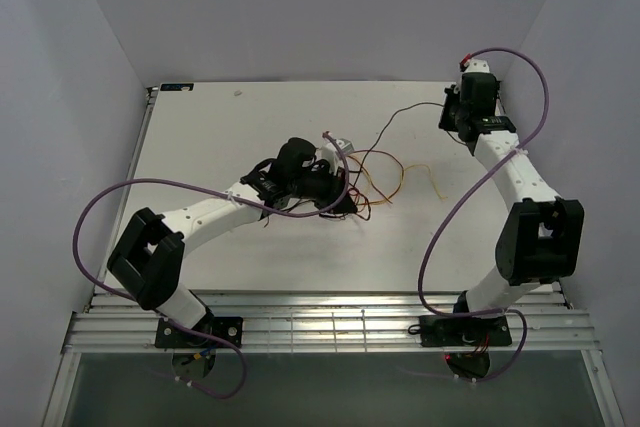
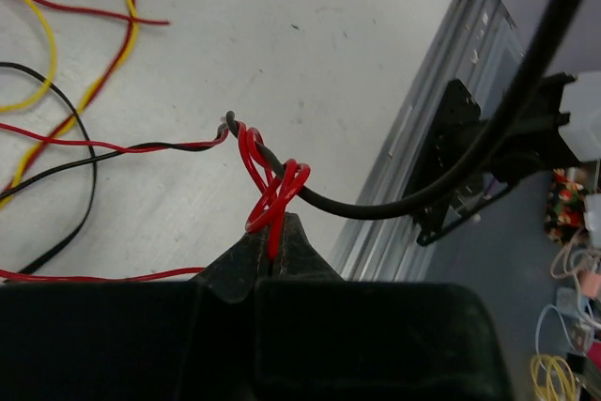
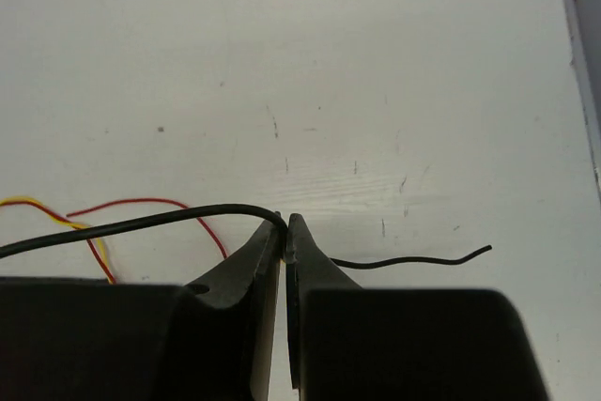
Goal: Untangle the cables
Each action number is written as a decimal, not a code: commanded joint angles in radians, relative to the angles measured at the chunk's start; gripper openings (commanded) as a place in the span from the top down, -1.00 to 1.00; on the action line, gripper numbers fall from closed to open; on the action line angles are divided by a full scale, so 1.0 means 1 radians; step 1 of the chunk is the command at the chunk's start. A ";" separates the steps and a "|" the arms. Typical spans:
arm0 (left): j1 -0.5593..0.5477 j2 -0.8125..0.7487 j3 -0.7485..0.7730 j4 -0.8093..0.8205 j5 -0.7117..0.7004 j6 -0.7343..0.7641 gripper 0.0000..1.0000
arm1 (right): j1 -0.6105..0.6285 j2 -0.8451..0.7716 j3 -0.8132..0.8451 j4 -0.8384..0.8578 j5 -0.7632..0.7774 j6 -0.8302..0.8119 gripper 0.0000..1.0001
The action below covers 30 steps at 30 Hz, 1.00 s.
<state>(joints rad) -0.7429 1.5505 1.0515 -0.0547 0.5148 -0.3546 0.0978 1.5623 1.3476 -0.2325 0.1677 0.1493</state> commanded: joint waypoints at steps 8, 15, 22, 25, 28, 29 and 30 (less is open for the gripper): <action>0.025 -0.027 0.054 -0.186 0.176 -0.010 1.00 | -0.064 0.117 -0.056 0.080 -0.331 -0.005 0.85; 0.053 0.013 0.065 -0.140 0.159 -0.079 1.00 | -0.064 -0.033 -0.195 0.108 -0.554 -0.073 0.35; 0.063 0.055 0.099 -0.120 0.162 -0.116 1.00 | -0.044 -0.306 -0.386 0.183 -0.758 -0.034 -0.80; 0.063 0.063 0.111 -0.106 0.169 -0.121 1.00 | 0.014 -0.421 -0.459 0.272 -0.844 -0.018 -0.80; 0.063 0.071 0.119 -0.099 0.188 -0.122 1.00 | 0.117 -0.470 -0.513 0.350 -0.876 0.038 -0.80; 0.065 0.071 0.120 -0.097 0.191 -0.122 1.00 | 0.141 -0.466 -0.512 0.346 -0.857 0.041 -0.80; 0.063 0.071 0.119 -0.099 0.191 -0.121 1.00 | 0.192 -0.458 -0.498 0.340 -0.840 0.042 -0.80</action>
<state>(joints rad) -0.6827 1.6390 1.1316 -0.1818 0.6708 -0.4721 0.2016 1.0912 0.8562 0.0231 -0.6334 0.1501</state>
